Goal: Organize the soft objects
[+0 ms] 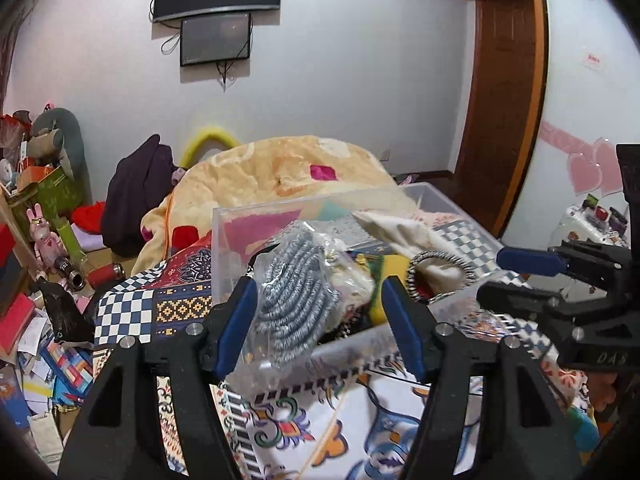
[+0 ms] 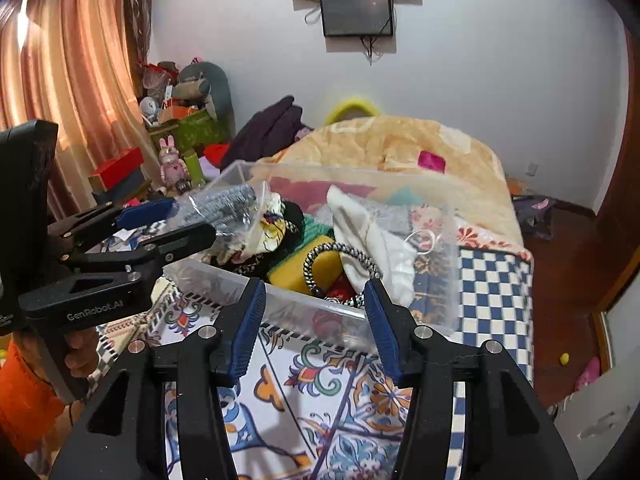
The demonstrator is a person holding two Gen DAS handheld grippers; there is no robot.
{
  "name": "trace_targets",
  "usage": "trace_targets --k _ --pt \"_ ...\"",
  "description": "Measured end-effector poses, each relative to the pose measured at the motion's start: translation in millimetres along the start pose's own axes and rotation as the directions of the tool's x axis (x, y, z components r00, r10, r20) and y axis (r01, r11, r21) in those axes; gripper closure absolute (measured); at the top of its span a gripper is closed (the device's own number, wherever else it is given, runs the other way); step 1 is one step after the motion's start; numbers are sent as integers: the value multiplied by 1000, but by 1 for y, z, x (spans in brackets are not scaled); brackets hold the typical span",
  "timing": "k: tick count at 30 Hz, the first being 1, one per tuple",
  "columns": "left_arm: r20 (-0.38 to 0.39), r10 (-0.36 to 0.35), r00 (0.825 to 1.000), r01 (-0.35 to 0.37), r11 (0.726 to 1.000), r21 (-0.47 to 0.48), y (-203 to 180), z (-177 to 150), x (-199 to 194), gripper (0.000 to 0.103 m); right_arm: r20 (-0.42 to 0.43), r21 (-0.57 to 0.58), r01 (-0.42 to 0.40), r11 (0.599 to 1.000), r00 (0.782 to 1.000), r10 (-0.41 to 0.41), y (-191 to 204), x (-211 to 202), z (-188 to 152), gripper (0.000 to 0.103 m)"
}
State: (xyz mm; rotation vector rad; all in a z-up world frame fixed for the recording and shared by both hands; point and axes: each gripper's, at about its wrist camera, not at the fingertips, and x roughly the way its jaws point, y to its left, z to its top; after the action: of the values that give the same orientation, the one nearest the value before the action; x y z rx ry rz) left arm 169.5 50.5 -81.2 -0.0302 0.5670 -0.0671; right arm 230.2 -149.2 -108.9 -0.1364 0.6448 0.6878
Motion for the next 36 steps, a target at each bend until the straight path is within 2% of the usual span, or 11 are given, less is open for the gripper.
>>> trace_targets --k 6,12,14,18,21,22,24,26,28,32,36 --pt "105 -6 995 6 1000 -8 -5 12 -48 39 129 -20 55 998 990 -52 7 -42 13 55" --pt "225 4 974 1 1000 -22 -12 26 -102 39 248 -5 79 997 966 -76 13 -78 24 55" --pt "260 12 966 -8 1000 -19 -15 29 -118 38 280 -4 80 997 957 -75 16 -88 25 49" --pt "313 32 949 -32 999 -6 -22 31 -139 26 341 -11 90 996 937 -81 25 -106 26 40" --pt "338 46 940 -50 999 2 -27 30 -149 23 376 -10 90 996 923 -80 29 -115 25 29" --pt "341 45 939 -48 999 1 -27 30 -150 19 386 -8 92 996 919 -82 31 -117 25 27" --pt "355 48 934 -49 999 -7 -27 29 -154 11 405 -4 94 996 910 -85 33 -121 24 25" --pt "376 63 925 -65 998 -7 -29 27 -160 11 418 -4 98 995 904 -88 35 -124 24 22" --pt "389 63 919 -67 998 -4 -31 27 -165 2 431 -4 110 994 897 -98 37 -124 24 19" --pt "409 67 910 -71 997 -5 -33 26 -170 1 445 -1 115 993 890 -103 39 -127 22 13" --pt "412 63 909 -71 997 4 -36 25 -172 0 460 15 114 993 881 -108 36 -129 18 1"
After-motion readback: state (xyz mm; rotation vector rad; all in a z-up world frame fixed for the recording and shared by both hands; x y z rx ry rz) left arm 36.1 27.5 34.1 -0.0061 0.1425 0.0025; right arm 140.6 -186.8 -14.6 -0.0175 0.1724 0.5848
